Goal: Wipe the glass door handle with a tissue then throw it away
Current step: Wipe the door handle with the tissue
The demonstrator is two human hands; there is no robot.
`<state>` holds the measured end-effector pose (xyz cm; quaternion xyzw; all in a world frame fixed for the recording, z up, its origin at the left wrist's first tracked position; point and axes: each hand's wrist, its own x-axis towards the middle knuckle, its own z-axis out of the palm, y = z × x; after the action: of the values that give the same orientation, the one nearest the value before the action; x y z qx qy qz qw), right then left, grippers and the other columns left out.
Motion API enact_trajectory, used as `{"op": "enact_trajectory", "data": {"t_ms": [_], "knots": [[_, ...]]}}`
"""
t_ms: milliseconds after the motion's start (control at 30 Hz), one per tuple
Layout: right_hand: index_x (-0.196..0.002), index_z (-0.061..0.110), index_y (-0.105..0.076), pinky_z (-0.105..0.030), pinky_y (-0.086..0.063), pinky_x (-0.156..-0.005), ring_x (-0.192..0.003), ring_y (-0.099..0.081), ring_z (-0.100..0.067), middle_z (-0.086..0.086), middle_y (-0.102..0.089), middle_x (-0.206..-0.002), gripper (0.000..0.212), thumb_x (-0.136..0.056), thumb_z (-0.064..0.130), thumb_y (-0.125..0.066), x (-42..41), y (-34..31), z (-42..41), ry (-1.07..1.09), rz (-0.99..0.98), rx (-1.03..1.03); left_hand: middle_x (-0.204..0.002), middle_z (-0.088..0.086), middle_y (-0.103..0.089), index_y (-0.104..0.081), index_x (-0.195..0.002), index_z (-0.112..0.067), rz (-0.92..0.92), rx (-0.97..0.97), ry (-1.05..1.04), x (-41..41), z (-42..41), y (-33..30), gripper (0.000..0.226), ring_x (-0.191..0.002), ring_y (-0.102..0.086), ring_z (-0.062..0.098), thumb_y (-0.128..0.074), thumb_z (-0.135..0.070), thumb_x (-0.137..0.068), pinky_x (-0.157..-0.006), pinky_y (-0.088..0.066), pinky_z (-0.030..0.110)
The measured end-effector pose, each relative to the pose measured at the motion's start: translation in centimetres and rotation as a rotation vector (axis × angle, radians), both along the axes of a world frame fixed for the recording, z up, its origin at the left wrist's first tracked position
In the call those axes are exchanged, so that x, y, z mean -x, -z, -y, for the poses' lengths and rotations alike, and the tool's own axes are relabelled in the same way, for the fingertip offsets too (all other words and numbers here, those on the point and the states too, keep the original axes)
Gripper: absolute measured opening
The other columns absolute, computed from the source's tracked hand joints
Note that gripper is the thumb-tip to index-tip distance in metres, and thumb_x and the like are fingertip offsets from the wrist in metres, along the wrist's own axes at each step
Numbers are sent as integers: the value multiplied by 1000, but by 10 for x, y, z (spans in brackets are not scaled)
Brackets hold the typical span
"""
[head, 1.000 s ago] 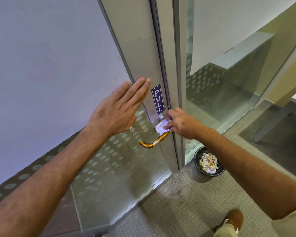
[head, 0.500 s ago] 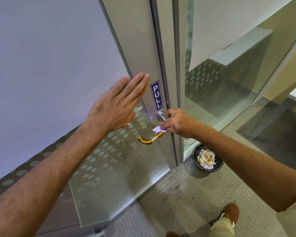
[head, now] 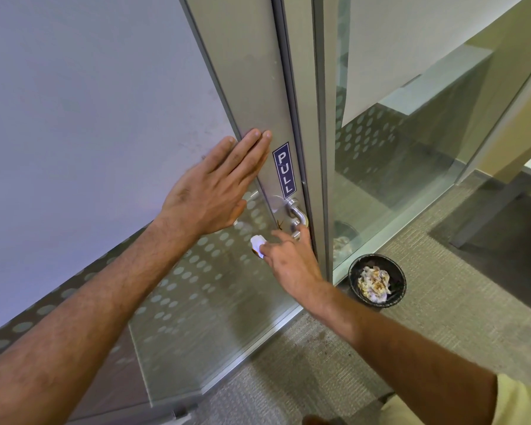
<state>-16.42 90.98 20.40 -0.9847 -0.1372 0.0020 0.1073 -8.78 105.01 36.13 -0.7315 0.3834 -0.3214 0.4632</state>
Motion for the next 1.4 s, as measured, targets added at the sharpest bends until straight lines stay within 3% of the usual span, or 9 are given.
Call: {"op": "enact_trajectory", "data": {"t_ms": [100, 233, 400, 533, 700, 967, 1133, 1267, 1400], "knots": [[-100, 23, -64, -52, -12, -103, -116, -54, -16, 6, -70, -87, 46, -59, 7, -75, 4, -1, -12, 12, -1, -18, -177, 19, -6, -7, -169, 4, 1, 6, 5, -1, -1, 0, 99, -163, -13, 32, -33, -61, -99, -132, -13, 46], [-126, 13, -54, -55, -10, -109, -125, -50, -20, 0, -64, -118, 65, -65, 9, -76, 5, -2, -26, -48, 8, 33, -177, 19, -6, -8, -169, 4, 8, 1, 16, -3, -2, -1, 99, -163, -14, 33, -34, -62, -99, -132, -14, 46], [-100, 25, -66, -48, -26, -91, -107, -50, -21, 9, -68, -89, 40, -64, 21, -81, -8, -23, -30, -135, 20, 179, -177, 19, -5, -7, -168, 5, 13, 9, 22, -3, 0, 3, 100, -164, -13, 33, -35, -61, -98, -132, -11, 47], [-78, 22, -56, -43, -25, -84, -104, -42, -18, 9, -57, -74, 24, -72, 20, -79, -21, -33, -30, -234, 2, 185, -177, 20, -4, -6, -168, 5, 17, 12, 23, -3, -3, 3, 100, -164, -11, 33, -34, -59, -97, -132, -7, 48], [-90, 24, -73, -55, -28, -94, -115, -44, -20, 11, -68, -82, 27, -66, 13, -81, -19, -25, -3, -536, 215, 195, -177, 20, -4, -7, -168, 5, 15, 22, 27, -6, -3, 5, 99, -164, -11, 33, -35, -58, -97, -131, -4, 49], [-106, 21, -70, -44, -33, -87, -107, -46, -24, 8, -70, -101, 38, -71, 10, -78, -2, 25, 41, -288, 585, -86, -177, 20, -2, -6, -169, 4, 5, 23, 24, -6, -4, 6, 99, -164, -10, 33, -33, -59, -97, -131, -2, 49], [-95, 15, -73, -36, -42, -77, -89, -57, -24, -1, -70, -89, 22, -75, 10, -79, -5, 49, 84, -132, 517, -158, -177, 21, -1, -3, -168, 5, -2, 17, 12, -7, -4, 6, 98, -164, -8, 34, -29, -59, -99, -131, 4, 50], [-92, 15, -72, -28, -52, -70, -80, -64, -17, 0, -70, -85, 8, -84, 15, -73, 7, 52, 102, 467, 180, -898, -177, 20, -2, -4, -169, 4, 6, 24, 20, -8, -5, 8, 98, -164, -9, 33, -30, -59, -99, -131, 3, 50], [-98, 8, -71, -30, -61, -77, -82, -71, -15, -4, -74, -88, 14, -86, 2, -67, 7, 41, 60, 732, -237, -1674, -177, 20, -3, -3, -168, 5, -5, 22, 15, -7, -5, 7, 97, -164, -10, 33, -30, -58, -99, -131, 2, 48]]}}
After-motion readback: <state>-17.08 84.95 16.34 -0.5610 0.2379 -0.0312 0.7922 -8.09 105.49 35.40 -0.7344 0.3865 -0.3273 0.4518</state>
